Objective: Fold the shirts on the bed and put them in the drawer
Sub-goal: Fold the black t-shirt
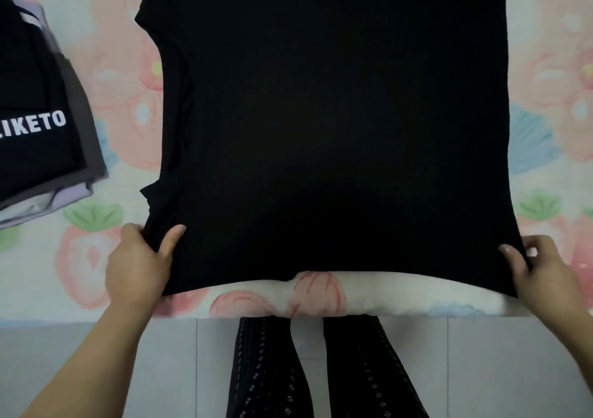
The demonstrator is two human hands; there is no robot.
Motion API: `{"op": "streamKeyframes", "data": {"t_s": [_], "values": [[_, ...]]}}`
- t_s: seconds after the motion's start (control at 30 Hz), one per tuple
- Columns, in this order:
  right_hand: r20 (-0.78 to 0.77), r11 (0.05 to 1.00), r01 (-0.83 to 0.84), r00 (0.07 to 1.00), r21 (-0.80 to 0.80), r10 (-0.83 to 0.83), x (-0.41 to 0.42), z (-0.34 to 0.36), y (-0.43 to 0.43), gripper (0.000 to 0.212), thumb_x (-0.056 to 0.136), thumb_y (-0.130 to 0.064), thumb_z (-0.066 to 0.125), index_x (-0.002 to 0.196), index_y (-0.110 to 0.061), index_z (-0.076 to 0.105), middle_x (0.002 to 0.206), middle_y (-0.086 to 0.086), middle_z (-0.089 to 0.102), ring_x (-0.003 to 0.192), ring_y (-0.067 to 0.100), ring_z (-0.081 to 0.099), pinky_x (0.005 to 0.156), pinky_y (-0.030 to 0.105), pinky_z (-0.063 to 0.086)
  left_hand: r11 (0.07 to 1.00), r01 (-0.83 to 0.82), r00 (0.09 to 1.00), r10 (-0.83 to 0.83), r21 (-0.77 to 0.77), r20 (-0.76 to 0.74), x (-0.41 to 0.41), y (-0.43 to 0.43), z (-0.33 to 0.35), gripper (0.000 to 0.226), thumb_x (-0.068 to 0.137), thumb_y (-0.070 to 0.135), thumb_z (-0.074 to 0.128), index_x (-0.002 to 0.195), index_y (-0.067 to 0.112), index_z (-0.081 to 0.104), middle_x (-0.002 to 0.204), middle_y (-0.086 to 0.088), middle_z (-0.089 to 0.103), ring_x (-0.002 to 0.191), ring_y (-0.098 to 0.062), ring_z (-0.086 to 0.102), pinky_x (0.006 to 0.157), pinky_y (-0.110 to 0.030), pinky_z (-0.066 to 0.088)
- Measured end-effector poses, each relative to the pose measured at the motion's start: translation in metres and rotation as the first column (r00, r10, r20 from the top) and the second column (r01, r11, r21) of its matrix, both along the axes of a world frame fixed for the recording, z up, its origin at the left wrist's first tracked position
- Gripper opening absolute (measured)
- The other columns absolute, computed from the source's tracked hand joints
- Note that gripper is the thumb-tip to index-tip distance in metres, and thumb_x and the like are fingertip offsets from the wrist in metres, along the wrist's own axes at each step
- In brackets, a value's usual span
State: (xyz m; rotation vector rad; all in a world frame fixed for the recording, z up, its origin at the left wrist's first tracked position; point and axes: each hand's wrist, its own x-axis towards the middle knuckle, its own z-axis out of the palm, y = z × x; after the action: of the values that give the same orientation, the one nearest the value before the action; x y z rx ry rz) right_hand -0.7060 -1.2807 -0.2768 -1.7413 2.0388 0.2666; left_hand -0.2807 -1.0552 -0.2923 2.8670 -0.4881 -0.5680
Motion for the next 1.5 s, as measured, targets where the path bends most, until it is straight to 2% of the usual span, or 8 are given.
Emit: {"op": "streamKeyframes", "data": {"t_s": [0.37,0.47,0.6,0.83,1.07,1.17,1.3,1.5], "values": [[-0.084,0.974,-0.097,0.993,-0.205,0.082,-0.011,-0.013,0.01,0.046,0.084,-0.054,0.021,0.103,-0.014,0.035,0.049,0.012,0.041,0.049,0.037,0.051,0.045,0.03,0.029,0.999,0.038,0.997,-0.04,0.03,0.064,0.006,0.001,0.003,0.057,0.084,0.049,0.054,0.114,0.003,0.036,0.092,-0.034,0.058,0.079,-0.051,0.056,0.058,-0.042,0.033],[-0.183,0.944,-0.088,0.983,-0.319,0.03,0.011,-0.011,0.007,0.032,0.092,-0.035,0.028,0.108,-0.01,0.041,0.073,0.03,0.053,0.07,0.046,0.054,0.059,0.052,0.042,0.986,0.147,0.954,-0.161,0.073,0.251,-0.014,-0.013,0.008,0.056,0.088,0.041,0.056,0.126,0.003,0.04,0.105,-0.038,0.051,0.092,-0.053,0.05,0.068,-0.051,0.037],[-0.017,0.72,-0.296,0.93,-0.628,0.367,0.118,0.0,0.013,0.04,0.086,-0.018,0.043,0.124,-0.006,0.051,0.117,0.024,0.055,0.115,0.04,0.047,0.096,0.046,0.034,0.786,0.601,0.766,-0.514,-0.146,0.386,-0.086,-0.085,0.015,0.055,0.088,0.04,0.043,0.137,0.017,0.037,0.135,-0.021,0.047,0.128,-0.039,0.033,0.099,-0.051,0.029],[0.019,0.727,-0.651,0.742,-0.217,0.67,0.15,-0.042,0.001,0.057,0.096,-0.043,0.024,0.145,-0.022,0.003,0.156,0.0,0.003,0.144,0.019,0.0,0.115,0.038,-0.002,0.657,0.753,0.651,-0.751,0.031,0.106,-0.079,-0.113,-0.034,0.061,0.091,0.054,0.017,0.143,0.029,-0.002,0.153,0.001,-0.006,0.144,-0.025,0.001,0.113,-0.041,-0.004],[-0.157,0.963,-0.251,0.959,-0.099,0.234,-0.009,-0.019,-0.005,0.068,0.089,-0.04,0.021,0.141,0.004,0.03,0.147,0.027,0.027,0.137,0.041,0.024,0.112,0.051,0.019,0.807,0.587,0.802,-0.591,0.07,0.085,-0.011,-0.037,-0.022,0.07,0.086,0.05,0.025,0.146,0.013,0.022,0.154,-0.015,0.012,0.141,-0.037,0.014,0.11,-0.054,0.015],[0.057,0.989,0.09,0.995,-0.114,-0.084,-0.008,-0.002,-0.001,0.064,0.081,-0.053,0.037,0.114,-0.002,0.055,0.11,0.023,0.056,0.107,0.032,0.051,0.091,0.041,0.039,0.816,0.577,0.812,-0.577,0.023,0.086,-0.033,-0.043,-0.012,0.067,0.088,0.049,0.026,0.146,0.018,0.015,0.155,-0.012,0.008,0.142,-0.036,0.004,0.111,-0.055,0.003],[0.241,0.903,0.353,0.88,0.244,-0.409,0.02,-0.006,0.014,0.041,0.078,-0.044,0.068,0.096,-0.008,0.058,0.089,0.005,0.062,0.079,0.02,0.058,0.064,0.028,0.041,0.747,0.665,0.747,-0.665,-0.006,0.018,-0.087,-0.06,-0.005,0.062,0.089,0.049,0.025,0.144,0.022,0.015,0.153,-0.009,0.007,0.14,-0.031,0.001,0.109,-0.056,0.004],[0.017,0.971,0.238,0.971,-0.027,-0.238,0.007,0.002,0.021,0.035,0.083,-0.038,0.065,0.082,-0.004,0.056,0.08,0.014,0.061,0.083,0.035,0.058,0.071,0.039,0.041,0.733,0.68,0.733,-0.68,-0.01,-0.037,-0.088,-0.054,-0.003,0.068,0.089,0.063,0.015,0.142,0.022,0.021,0.151,-0.01,0.009,0.14,-0.03,0.005,0.11,-0.055,0.01]]}}
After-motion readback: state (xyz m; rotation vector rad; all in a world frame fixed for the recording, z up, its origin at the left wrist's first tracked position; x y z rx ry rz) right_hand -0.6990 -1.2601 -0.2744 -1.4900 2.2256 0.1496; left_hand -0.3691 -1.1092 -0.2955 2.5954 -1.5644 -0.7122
